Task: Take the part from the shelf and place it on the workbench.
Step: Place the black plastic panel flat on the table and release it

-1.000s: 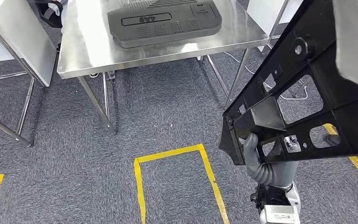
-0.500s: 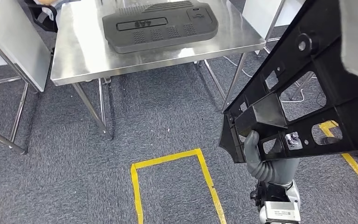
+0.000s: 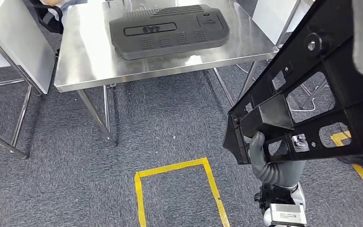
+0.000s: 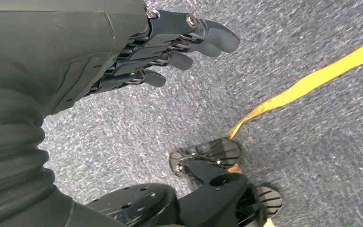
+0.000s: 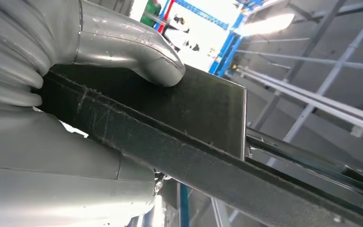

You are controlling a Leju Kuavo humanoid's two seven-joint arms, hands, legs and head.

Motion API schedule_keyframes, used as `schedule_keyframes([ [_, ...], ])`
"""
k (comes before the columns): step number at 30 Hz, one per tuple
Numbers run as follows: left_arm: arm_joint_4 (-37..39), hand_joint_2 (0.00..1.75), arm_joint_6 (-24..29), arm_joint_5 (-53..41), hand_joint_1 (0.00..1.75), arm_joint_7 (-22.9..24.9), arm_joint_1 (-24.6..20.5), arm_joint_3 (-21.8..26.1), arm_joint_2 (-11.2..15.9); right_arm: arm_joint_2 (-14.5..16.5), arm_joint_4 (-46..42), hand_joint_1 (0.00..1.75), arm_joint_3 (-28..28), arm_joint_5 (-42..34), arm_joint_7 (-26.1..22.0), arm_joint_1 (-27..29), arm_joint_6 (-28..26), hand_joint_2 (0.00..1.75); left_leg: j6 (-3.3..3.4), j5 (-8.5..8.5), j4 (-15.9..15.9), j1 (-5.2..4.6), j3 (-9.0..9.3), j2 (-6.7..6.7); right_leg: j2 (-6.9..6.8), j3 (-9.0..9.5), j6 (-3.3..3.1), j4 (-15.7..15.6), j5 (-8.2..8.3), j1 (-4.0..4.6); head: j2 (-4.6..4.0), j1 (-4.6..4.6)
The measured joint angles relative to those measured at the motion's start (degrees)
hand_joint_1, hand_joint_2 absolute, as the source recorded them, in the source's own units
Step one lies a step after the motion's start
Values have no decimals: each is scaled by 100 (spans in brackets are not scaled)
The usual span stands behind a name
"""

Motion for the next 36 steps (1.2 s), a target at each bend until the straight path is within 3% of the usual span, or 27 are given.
schedule_keyframes([
  [3, -1, 175, -1, 0, 0, -3, 1, 0, 8, -1, -1, 175, -6, 1, 14, 1, -1, 175, -82, 5, 181, 0, -32, 30, 19, 170, -127, -58, 11, -50, 0, -11],
  [5, -2, 175, -1, 0, 0, -3, -2, 0, 10, 0, -1, 175, -7, 5, 16, -1, -1, 175, -130, -111, 775, 11, -366, 63, 19, 297, -199, -74, -47, -79, 0, -25],
  [7, -1, 175, -2, 0, 0, 1, 3, -1, 9, 2, 0, 175, -7, 9, 17, 1, -3, 175, -175, -415, 1467, 21, -844, 73, 21, 399, -238, -74, -135, -77, 0, -34],
  [8, -1, 175, -2, 0, 0, 3, 11, -1, 8, 2, 1, 175, -7, 11, 17, 3, -3, 175, -190, -544, 1628, 27, -1017, 74, 29, 455, -237, -74, -183, -77, 0, -35],
  [9, 0, 175, -3, 0, 0, 7, 18, -1, 9, 2, 1, 175, -7, 13, 17, 4, -4, 175, -196, -564, 1606, 31, -1106, 75, 40, 524, -230, -74, -234, -77, 0, -37],
  [10, 0, 175, -3, 0, 0, 8, 24, -1, 11, 2, 1, 175, -7, 13, 18, 4, -4, 175, -190, -447, 1402, 35, -1102, 79, 51, 603, -221, -74, -288, -77, 0, -39],
  [12, 0, 175, -2, 0, 0, 10, 30, 0, 15, 2, 2, 175, -7, 14, 19, 3, -7, 175, -148, 117, 682, 34, -942, 89, 65, 767, -189, -69, -406, -71, 0, -42],
  [14, 0, 175, -1, 0, 0, 18, 33, 0, 17, 2, 5, 175, -8, 15, 20, 2, -13, 175, -76, 518, 205, 11, -813, 94, 78, 848, -131, -78, -514, -46, 0, -47],
  [18, 0, 175, 0, 0, 0, 31, 24, 0, 11, 2, 4, 175, -19, 17, 26, 4, -21, 175, 101, 572, 68, 4, -644, 88, 80, 918, 10, 27, -607, -36, 0, -52],
  [20, 0, 175, -1, 1, 0, 32, 11, 0, 10, 1, 3, 175, -32, 20, 23, -2, -22, 175, 162, 544, 40, 21, -527, 80, 69, 642, 37, 497, -711, -48, 0, -33],
  [22, 0, 175, -1, 1, 0, 32, 5, 0, 13, -2, 3, 175, -39, 21, 21, 6, -22, 175, 194, 473, 39, 18, -475, 65, 66, 132, 38, 1225, -928, -59, 0, -18],
  [23, 0, 175, -1, 0, 0, 32, 5, 0, 14, -5, 3, 175, -40, 22, 21, 17, -24, 175, 196, 429, 39, 18, -440, 56, 64, -91, 43, 1457, -1031, -64, 0, -19],
  [24, 0, 175, -3, 0, 0, 33, 8, 0, 14, -7, 3, 175, -41, 26, 21, 26, -25, 175, 192, 379, 39, 18, -390, 45, 63, -224, 64, 1500, -1064, -68, 0, -17],
  [25, 0, 175, -7, 0, 0, 34, 11, 0, 14, -9, 3, 175, -42, 30, 22, 32, -26, 175, 184, 325, 39, 18, -323, 35, 60, -257, 107, 1347, -987, -73, 0, -17],
  [27, 1, 175, -15, -1, 0, 36, 18, 0, 8, -12, 4, 175, -42, 37, 22, 38, -27, 175, 154, 207, 35, 18, -185, 16, 37, -100, 216, 622, -493, -79, 0, -9],
  [28, 2, 175, -17, -2, 0, 37, 19, 0, 4, -15, 6, 175, -42, 38, 23, 40, -30, 175, 127, 151, 29, 10, -128, 6, 18, -19, 218, 298, -256, -69, 0, -7],
  [30, 3, 175, -15, -2, 0, 40, 11, 0, 2, -21, 8, 175, -43, 39, 32, 45, -33, 175, 62, 76, 9, -7, -68, -3, -3, 78, 99, 3, 1, -39, 0, -5],
  [31, 2, 175, -13, -2, 0, 43, 5, 0, 2, -24, 8, 175, -44, 39, 38, 45, -34, 175, 32, 63, -3, -16, -31, -3, -1, 96, 19, -21, -6, -29, 0, -8],
  [33, -2, 175, -9, -6, 0, 46, 4, 0, 8, -28, 2, 175, -45, 42, 47, 45, -34, 175, -13, 58, 93, -17, -34, 8, 13, 195, -67, -64, 2, -62, 0, -11],
  [34, -3, 175, -8, -8, 0, 48, 4, 0, 11, -30, 1, 175, -46, 47, 48, 41, -34, 175, -34, 49, 270, -15, -122, 21, 14, 264, -100, -79, -20, -80, 0, -20],
  [36, -3, 175, -8, -12, 0, 49, 2, 0, 13, -31, 1, 175, -46, 57, 48, 40, -34, 175, -82, -94, 944, -1, -533, 58, 13, 394, -171, -101, -96, -96, 0, -38],
])
